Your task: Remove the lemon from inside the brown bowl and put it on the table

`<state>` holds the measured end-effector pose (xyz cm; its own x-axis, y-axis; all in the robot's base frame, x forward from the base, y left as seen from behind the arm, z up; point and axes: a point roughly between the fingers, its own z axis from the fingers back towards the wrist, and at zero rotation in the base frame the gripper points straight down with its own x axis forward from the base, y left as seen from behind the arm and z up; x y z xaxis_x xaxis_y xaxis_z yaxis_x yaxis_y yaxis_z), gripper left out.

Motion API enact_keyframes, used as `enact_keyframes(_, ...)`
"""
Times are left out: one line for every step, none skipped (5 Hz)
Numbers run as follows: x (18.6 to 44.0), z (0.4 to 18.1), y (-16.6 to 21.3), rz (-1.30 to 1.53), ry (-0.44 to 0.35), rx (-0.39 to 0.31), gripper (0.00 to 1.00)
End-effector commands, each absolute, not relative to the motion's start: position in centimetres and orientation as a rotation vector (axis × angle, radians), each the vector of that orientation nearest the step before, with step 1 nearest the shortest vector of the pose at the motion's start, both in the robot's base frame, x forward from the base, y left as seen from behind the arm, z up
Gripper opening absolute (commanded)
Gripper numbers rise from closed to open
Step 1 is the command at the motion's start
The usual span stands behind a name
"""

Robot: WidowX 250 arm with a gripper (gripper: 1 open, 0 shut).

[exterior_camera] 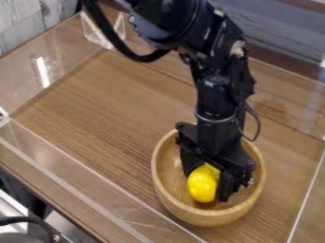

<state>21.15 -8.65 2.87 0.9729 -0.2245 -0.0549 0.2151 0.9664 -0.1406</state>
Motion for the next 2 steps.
enact_keyframes(20.79,2.87,-9.17,-0.224,0.071,-0.134,0.0)
enact_keyframes(20.71,2.88,-9.25,-0.214,0.072,-0.134,0.0)
